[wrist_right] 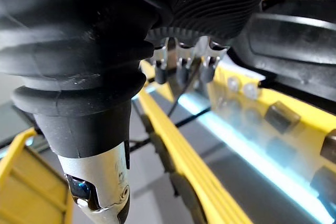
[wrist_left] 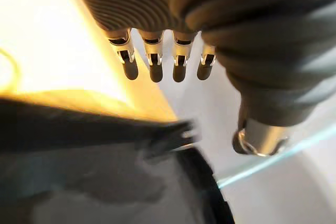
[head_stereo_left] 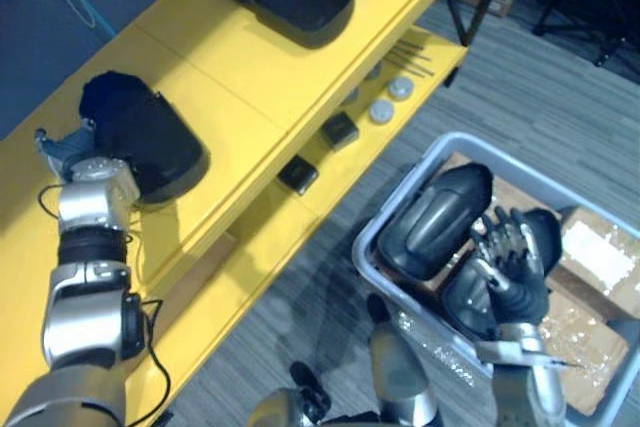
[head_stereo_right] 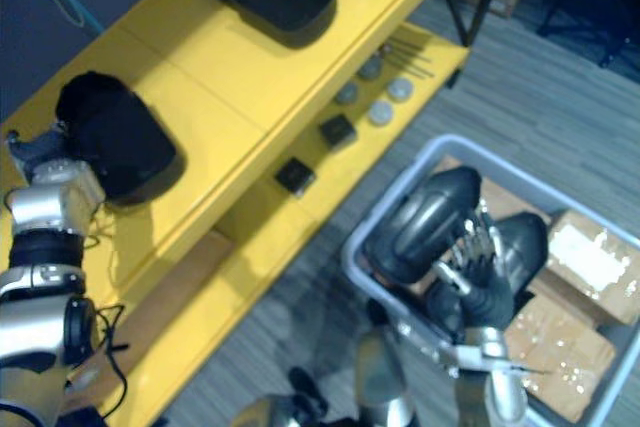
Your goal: Walk over and take plastic housings, then place them on the shelf
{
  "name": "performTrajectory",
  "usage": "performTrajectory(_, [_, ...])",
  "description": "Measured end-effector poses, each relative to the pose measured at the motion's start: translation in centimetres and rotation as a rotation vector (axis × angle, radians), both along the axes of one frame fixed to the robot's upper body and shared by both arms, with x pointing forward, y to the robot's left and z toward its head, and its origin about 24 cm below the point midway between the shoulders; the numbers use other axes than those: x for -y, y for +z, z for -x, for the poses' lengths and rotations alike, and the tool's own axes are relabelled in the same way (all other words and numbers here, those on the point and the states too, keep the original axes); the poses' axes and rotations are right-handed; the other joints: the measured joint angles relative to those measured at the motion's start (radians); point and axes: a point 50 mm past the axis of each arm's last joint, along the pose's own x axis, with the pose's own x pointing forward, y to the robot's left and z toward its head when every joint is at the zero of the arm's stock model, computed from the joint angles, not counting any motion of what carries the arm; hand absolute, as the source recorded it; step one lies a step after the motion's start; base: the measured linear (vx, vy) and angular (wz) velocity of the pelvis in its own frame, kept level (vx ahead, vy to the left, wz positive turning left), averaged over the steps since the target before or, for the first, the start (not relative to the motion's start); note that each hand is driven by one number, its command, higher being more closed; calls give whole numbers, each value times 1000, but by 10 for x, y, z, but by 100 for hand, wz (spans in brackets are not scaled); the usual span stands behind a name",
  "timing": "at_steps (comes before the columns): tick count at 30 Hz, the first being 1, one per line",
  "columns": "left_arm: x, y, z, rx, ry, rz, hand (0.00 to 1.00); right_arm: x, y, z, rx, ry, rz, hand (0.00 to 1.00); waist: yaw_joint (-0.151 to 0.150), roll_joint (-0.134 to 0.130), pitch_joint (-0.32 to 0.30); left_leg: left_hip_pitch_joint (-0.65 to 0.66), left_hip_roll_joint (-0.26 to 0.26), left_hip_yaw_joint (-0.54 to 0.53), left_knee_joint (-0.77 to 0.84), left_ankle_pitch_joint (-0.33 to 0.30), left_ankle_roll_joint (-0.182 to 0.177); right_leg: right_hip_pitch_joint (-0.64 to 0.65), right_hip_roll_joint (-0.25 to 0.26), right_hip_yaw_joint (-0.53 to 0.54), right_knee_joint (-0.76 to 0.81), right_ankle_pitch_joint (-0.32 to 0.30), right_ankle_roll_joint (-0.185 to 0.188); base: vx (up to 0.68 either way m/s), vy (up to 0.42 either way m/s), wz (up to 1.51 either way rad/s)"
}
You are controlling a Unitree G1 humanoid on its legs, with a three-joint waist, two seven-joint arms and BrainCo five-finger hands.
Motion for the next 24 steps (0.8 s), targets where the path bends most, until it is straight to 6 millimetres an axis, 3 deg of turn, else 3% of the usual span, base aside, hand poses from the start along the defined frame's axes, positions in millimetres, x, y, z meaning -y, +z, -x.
performTrajectory(5, [-7, 15, 7, 183, 127, -31, 0, 3, 9, 4, 83, -31, 87, 0, -5, 3, -16, 11, -1, -2, -1, -1, 1, 19, -1, -1, -19, 6, 2, -35, 0, 1])
performTrajectory(11, [-2, 51, 14, 479, 142, -177, 0, 23, 56, 7, 410, -206, 362, 0, -10, 8, -94, 24, -3, -23, -13, 0, 2, 62, -6, -16, -61, 23, 9, 13, 20, 7])
performTrajectory(13, [1, 52, 21, 551, 125, -228, 0, 27, 68, 4, 480, -211, 428, 0, -3, 13, -128, 33, -2, -32, -19, 0, 2, 84, -8, -28, -79, 24, 11, 54, 37, 17])
performTrajectory(16, [11, 38, 34, 619, 36, -326, 0, 27, 87, -6, 561, -172, 544, 0, 22, 25, -161, 49, -1, -80, -19, 1, 2, 138, -16, -65, -107, 26, 13, 47, 27, 37])
performTrajectory(18, [20, 23, 47, 639, -53, -379, 0, 19, 101, -22, 625, -124, 652, 0, 63, 29, -176, 61, 0, -117, -20, 3, 3, 183, -23, -104, -134, 30, 14, -9, 1, 50])
performTrajectory(20, [30, 16, 60, 664, -112, -411, 0, 12, 108, -36, 638, -64, 698, 0, 84, 28, -186, 62, -1, -149, -21, 8, 4, 218, -30, -141, -162, 31, 14, -19, -23, 60])
performTrajectory(21, [40, 11, 74, 676, -158, -470, 0, 8, 111, -52, 622, -10, 724, 0, 121, 28, -200, 55, -2, -182, -22, 12, 3, 241, -34, -171, -186, 38, 14, -26, -32, 59])
performTrajectory(22, [44, 10, 81, 678, -171, -498, 0, 6, 112, -57, 611, 7, 729, 0, 133, 28, -207, 48, -2, -194, -22, 15, 2, 250, -36, -188, -199, 43, 13, -9, -40, 72])
performTrajectory(24, [48, 1, 110, 646, -177, -593, 0, -5, 113, -71, 587, 85, 727, 0, 187, 24, -227, 45, -6, -247, -41, 35, -2, 283, -42, -242, -232, 52, 11, 20, -46, 68])
